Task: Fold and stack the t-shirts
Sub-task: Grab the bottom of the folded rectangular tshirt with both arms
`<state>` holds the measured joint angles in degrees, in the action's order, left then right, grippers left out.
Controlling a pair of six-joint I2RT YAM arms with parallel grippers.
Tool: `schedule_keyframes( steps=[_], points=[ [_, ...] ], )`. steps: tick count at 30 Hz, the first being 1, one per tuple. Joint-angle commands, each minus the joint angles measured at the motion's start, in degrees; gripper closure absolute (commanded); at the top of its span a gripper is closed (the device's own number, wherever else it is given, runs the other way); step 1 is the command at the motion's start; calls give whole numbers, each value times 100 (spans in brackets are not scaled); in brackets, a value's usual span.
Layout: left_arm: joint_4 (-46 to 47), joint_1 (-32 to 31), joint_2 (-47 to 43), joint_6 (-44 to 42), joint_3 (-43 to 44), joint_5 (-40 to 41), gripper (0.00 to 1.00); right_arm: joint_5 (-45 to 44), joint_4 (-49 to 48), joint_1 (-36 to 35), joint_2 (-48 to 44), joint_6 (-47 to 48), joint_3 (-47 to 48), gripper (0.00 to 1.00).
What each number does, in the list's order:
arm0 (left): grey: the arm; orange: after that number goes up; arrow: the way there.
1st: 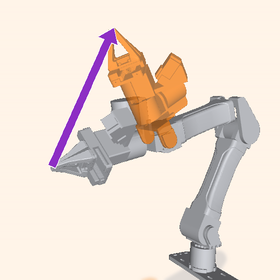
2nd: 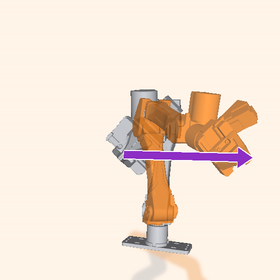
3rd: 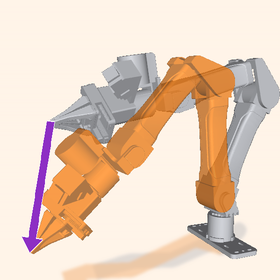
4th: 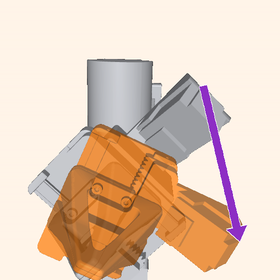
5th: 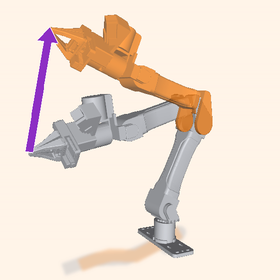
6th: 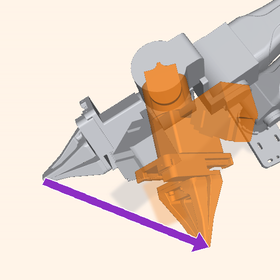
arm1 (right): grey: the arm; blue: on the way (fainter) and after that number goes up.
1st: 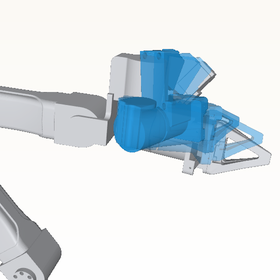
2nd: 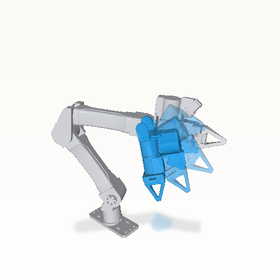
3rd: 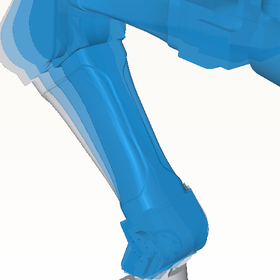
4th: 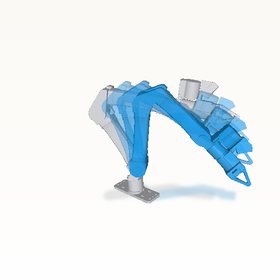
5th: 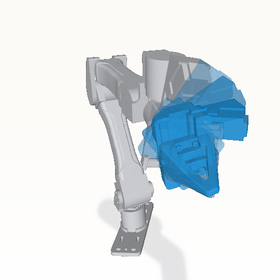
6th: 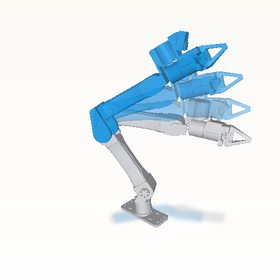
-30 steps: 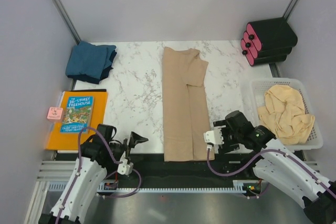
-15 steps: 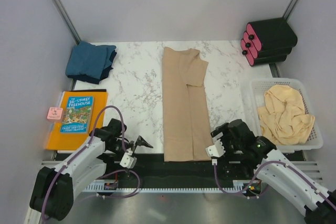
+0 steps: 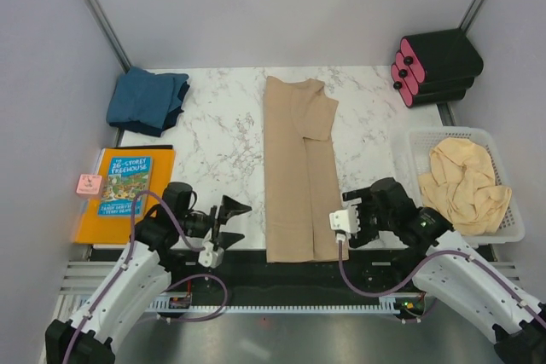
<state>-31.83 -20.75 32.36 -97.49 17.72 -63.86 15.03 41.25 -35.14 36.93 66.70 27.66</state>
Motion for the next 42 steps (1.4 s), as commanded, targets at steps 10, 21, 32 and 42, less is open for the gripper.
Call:
schedule_keyframes(
  steps=[10, 21, 32, 42],
  points=[
    [564, -508, 281, 3274, 761, 663, 20, 317, 488, -108, 272, -1380, 513, 7],
    [933, -1317, 727, 892, 373, 962, 19, 422, 805, -213, 218, 79, 214, 8],
    [1522, -2108, 1958, 152, 672, 875, 19, 615, 1076, -1047, 622, 1125, 213, 9],
    [1522, -2547, 2082, -85, 479, 901, 18, 738, 1667, -1347, 456, 1987, -67, 8]
  ],
)
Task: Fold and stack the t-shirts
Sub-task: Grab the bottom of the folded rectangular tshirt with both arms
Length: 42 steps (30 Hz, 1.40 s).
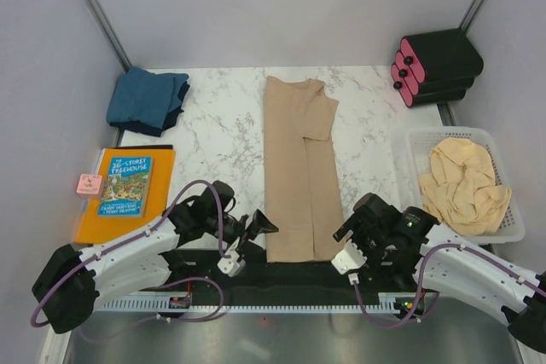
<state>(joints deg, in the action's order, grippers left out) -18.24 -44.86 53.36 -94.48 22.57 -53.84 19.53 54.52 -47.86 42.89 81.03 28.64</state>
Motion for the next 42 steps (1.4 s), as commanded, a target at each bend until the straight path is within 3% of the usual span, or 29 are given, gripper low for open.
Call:
schedule_keyframes(
  steps=[1, 17, 31, 42],
  points=[
    [154, -172, -19, -413, -50, -83, 18, 306, 305, -83, -141, 554, -201, 8],
    [-110, -286, 921, -1889, -385, 102, 18, 412, -670, -136, 87, 422, -684, 10],
    [1540, -532, 1554, -1179, -727, 330, 19, 403, -1989, -233, 334, -246, -966, 13],
    [2685, -831, 1871, -423, -877, 664, 44, 332, -1823, -295, 44, -237, -992, 21]
  ],
)
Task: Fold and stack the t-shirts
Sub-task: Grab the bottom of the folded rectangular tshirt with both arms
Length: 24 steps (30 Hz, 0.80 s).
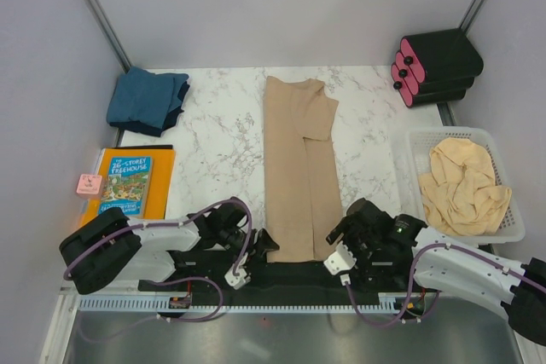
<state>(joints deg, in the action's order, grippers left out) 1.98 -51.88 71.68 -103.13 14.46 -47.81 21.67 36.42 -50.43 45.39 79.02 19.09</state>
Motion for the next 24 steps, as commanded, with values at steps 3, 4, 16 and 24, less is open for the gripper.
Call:
schedule_keyframes(
  steps=[3, 4, 16, 24],
  points=[
    [725, -182, 4, 513, -101, 105, 45, 65, 66, -37, -381, -27, -72, 23],
    [734, -191, -22, 548, -110, 132, 45, 57, 58, -45, -460, -19, -90, 26],
    [1094, -384, -277, 1251, -145, 351, 65, -31, 110, -45, -706, -124, -99, 63],
    [1358, -385, -461, 1778, -233, 545, 98, -119, 181, -54, -856, -221, -46, 99]
  ],
)
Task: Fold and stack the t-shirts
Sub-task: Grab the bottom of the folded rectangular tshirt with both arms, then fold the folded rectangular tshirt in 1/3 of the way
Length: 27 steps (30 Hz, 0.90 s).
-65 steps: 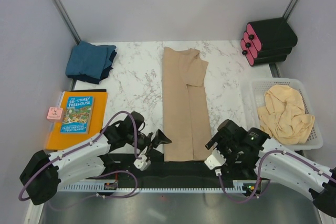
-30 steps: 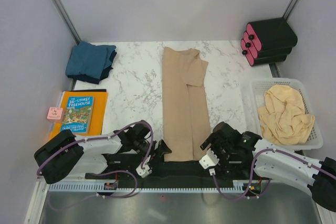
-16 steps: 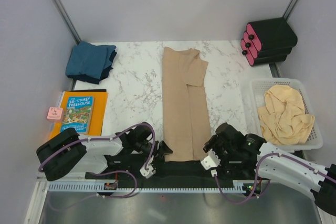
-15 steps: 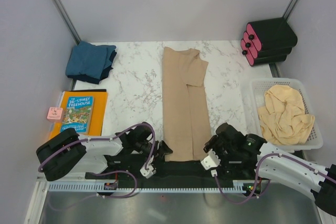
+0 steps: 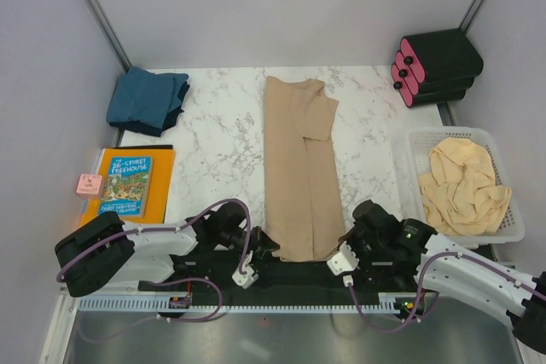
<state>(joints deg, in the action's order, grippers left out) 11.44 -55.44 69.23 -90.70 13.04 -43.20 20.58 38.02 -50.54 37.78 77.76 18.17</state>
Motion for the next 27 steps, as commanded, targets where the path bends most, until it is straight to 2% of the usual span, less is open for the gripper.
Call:
schedule_keyframes(
  steps=[1, 9, 13, 19, 21, 22, 27],
  points=[
    [411, -28, -261, 622, -100, 118, 98, -27, 39, -35, -130, -111, 63, 100],
    [299, -28, -1191, 1493, -337, 681, 98, -343, 232, -34, -341, -489, 292, 100],
    [-1, -28, -1789, 1660, -442, 857, 98, -511, 215, -34, -456, -586, 345, 100],
    [-239, -37, -2168, 1810, -539, 1138, 98, -888, -119, -34, -149, -797, 590, 100],
    [-230, -37, -2168, 1827, -513, 1209, 93, -915, -295, -35, 27, -902, 696, 100],
    [-221, -28, -2151, 1819, -495, 1226, 87, -915, -347, -34, 80, -955, 722, 100],
    [7, -37, -1678, 2081, -179, 1419, 68, -959, -813, -43, 589, -1227, 977, 100]
  ],
)
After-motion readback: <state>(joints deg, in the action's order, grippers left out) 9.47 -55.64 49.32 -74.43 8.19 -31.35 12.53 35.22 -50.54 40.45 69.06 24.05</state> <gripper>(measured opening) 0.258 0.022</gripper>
